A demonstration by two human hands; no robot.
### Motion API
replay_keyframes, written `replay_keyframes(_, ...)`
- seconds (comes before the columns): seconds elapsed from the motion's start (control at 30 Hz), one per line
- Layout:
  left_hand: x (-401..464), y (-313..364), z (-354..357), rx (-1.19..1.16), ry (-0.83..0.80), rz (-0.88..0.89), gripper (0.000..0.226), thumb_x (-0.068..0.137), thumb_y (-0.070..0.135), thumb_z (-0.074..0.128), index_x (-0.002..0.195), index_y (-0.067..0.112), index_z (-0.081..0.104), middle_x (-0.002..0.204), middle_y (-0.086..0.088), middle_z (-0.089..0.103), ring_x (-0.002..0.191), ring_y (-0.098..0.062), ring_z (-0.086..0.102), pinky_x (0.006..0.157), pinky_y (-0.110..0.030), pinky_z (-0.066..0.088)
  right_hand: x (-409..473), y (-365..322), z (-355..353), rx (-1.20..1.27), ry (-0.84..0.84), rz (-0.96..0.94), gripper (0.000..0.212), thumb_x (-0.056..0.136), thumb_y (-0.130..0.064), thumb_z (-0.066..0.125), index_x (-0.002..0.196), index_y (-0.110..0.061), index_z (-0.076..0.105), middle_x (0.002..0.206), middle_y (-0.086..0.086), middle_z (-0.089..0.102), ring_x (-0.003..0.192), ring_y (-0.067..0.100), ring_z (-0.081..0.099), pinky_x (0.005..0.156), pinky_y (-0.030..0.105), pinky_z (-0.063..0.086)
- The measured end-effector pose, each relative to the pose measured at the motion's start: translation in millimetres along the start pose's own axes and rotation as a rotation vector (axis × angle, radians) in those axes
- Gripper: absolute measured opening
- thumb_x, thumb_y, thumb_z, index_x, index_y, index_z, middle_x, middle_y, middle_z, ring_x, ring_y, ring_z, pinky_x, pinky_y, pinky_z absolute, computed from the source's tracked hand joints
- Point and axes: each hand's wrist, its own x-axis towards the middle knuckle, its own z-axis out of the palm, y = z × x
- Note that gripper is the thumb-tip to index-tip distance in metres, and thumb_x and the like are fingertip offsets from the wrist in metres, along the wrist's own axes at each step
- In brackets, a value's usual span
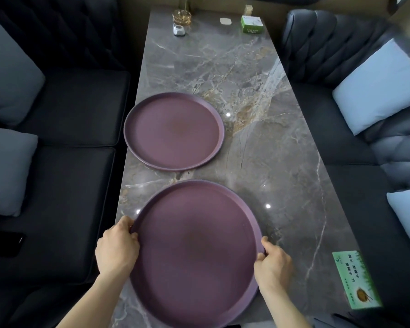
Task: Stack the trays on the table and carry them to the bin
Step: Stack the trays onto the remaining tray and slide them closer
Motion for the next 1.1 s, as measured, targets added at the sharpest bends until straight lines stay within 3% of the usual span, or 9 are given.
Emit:
replay_keyframes(0.13,3,-5,1,-0.015,-0.011,0.018,0.014,0.083,0.016,0.062,0.093,0.025,0.063,0.089,-0.004,0.073,0.074,-0.034,0.056,0.068,-0.039,0.043,-6,1,0,0.024,-0.012,-0.003,0.046,0.091,-0.003,0.057,0.134,-0.020,0.059,0.105,0.010,0.068,0.102,0.032,0.063,0.085,0.042,0.052)
replay_keyframes(0.33,-6,-8,9,-0.018,0.025,0.085,0.041,0.086,0.012,0.061,0.124,0.027,0.064,0.109,-0.003,0.073,0.096,-0.037,0.066,0.076,-0.041,0.045,-12,6,2,0.044,-0.021,0.023,0.052,0.092,-0.008,0.057,0.139,-0.030,0.053,0.095,0.004,0.063,0.090,0.026,0.061,0.070,0.034,0.047)
replay_keyframes(0.43,-2,-9,12,-0.036,0.022,0.067,0.041,0.084,0.011,0.061,0.122,0.027,0.066,0.111,-0.001,0.073,0.096,-0.034,0.066,0.075,-0.039,0.045,-9,7,2,0.065,-0.043,0.045,0.058,0.089,-0.002,0.057,0.139,-0.031,0.052,0.094,0.001,0.060,0.083,0.020,0.053,0.068,0.031,0.043)
replay_keyframes(0.5,-1,-9,13,-0.050,0.008,0.054,0.038,0.084,0.011,0.062,0.117,0.027,0.067,0.109,0.001,0.074,0.095,-0.033,0.067,0.074,-0.038,0.045,-6,7,2,0.097,-0.026,0.053,0.057,0.088,0.001,0.058,0.137,-0.028,0.055,0.094,0.002,0.062,0.086,0.022,0.057,0.072,0.033,0.048)
replay_keyframes(0.63,-4,-6,13,-0.084,-0.020,0.041,0.028,0.084,0.012,0.064,0.109,0.024,0.065,0.106,0.001,0.074,0.093,-0.031,0.067,0.073,-0.036,0.044,1,8,3,0.264,0.027,0.148,0.052,0.084,0.006,0.058,0.129,-0.019,0.064,0.110,0.009,0.071,0.102,0.031,0.066,0.096,0.042,0.052)
replay_keyframes(0.7,-9,-3,17,-0.080,-0.042,0.041,0.026,0.084,0.013,0.064,0.108,0.023,0.063,0.104,0.000,0.075,0.092,-0.031,0.067,0.074,-0.036,0.045,4,9,0,0.355,0.058,0.189,0.049,0.084,0.006,0.058,0.126,-0.017,0.066,0.115,0.009,0.071,0.103,0.030,0.068,0.099,0.043,0.051)
replay_keyframes(0.9,-34,23,40,-0.147,-0.120,0.112,0.023,0.082,0.018,0.065,0.104,0.023,0.059,0.099,-0.001,0.074,0.091,-0.032,0.068,0.080,-0.043,0.052,23,16,-28,0.289,0.019,0.200,0.049,0.089,-0.020,0.067,0.137,-0.018,0.056,0.142,0.008,0.055,0.128,0.034,0.053,0.108,0.045,0.040)
replay_keyframes(1.0,-39,33,43,-0.140,-0.170,0.163,0.016,0.086,0.034,0.063,0.097,0.025,0.056,0.095,0.002,0.071,0.088,-0.030,0.067,0.073,-0.040,0.052,32,13,-47,0.168,-0.040,0.163,0.059,0.090,-0.030,0.066,0.144,-0.017,0.047,0.149,0.009,0.047,0.137,0.034,0.042,0.112,0.046,0.033)
replay_keyframes(1.1,-23,45,32,-0.043,-0.132,0.130,0.033,0.087,0.059,0.051,0.088,0.028,0.059,0.087,0.005,0.072,0.085,-0.027,0.069,0.068,-0.036,0.046,47,1,-56,0.051,0.000,0.049,0.058,0.090,-0.032,0.065,0.143,-0.016,0.047,0.149,0.011,0.047,0.137,0.034,0.042,0.113,0.047,0.033)
